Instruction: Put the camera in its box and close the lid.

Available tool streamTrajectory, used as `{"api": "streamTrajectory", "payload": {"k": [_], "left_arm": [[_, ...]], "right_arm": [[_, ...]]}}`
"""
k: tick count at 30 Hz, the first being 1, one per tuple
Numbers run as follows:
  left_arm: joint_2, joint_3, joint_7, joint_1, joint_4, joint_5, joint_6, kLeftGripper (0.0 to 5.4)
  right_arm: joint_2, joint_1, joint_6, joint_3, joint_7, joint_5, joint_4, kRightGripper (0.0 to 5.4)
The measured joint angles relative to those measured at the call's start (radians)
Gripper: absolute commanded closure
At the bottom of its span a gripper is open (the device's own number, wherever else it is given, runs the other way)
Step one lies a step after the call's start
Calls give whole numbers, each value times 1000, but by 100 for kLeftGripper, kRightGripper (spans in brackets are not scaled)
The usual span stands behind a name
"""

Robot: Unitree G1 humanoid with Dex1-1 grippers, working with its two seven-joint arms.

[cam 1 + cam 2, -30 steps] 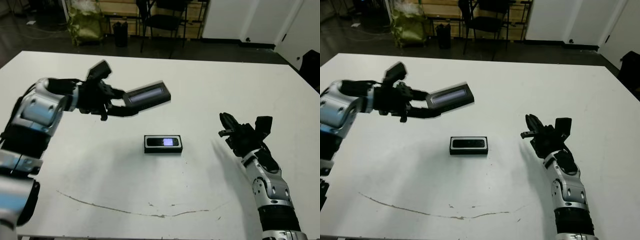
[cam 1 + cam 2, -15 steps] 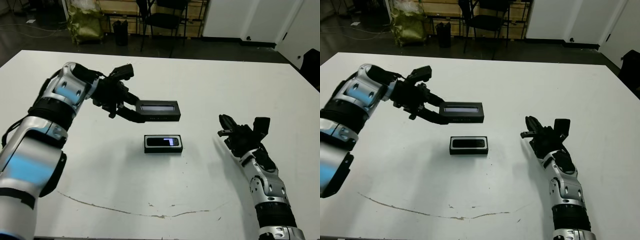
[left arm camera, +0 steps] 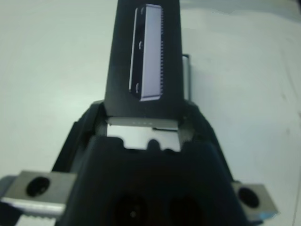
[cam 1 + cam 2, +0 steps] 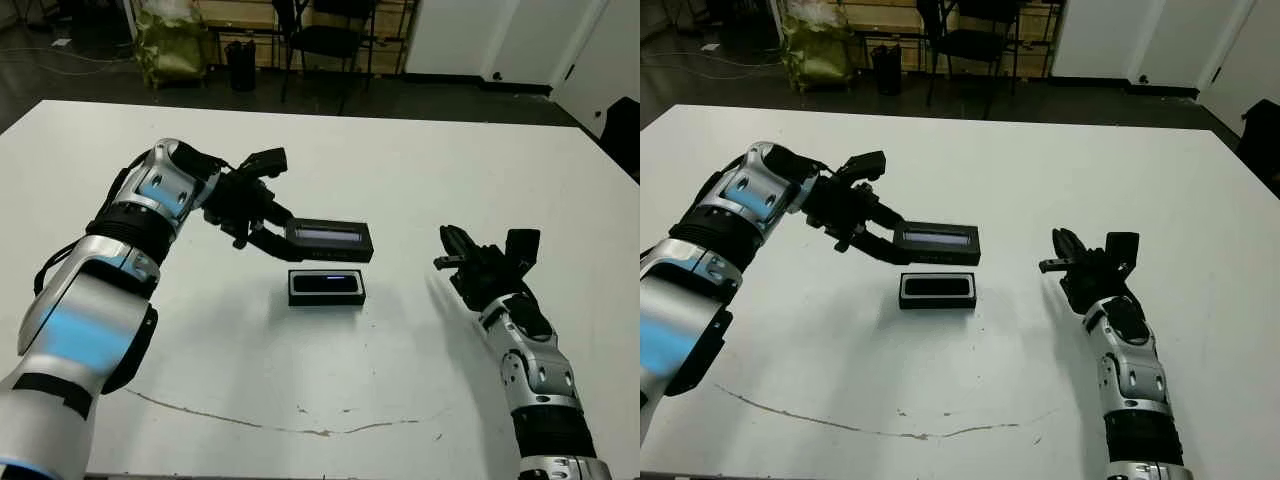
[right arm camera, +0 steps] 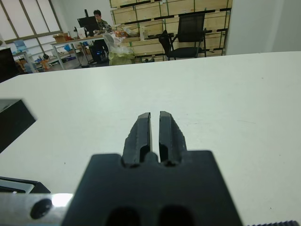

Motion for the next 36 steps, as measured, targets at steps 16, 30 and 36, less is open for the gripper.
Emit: {"api": "streamTrajectory", "payload": {"k": [16, 30, 36], "left_arm": [[32, -78, 97, 110, -297, 39, 271, 298], [63, -121, 43, 116, -293, 37, 211, 298], [67, -129, 15, 116, -264, 37, 145, 298]], "right_arm": [[5, 15, 36, 3, -37, -9, -44, 540], [-7, -15, -68, -13, 20, -14, 38, 540], [-7, -13, -67, -4, -2, -35, 15, 540]]}}
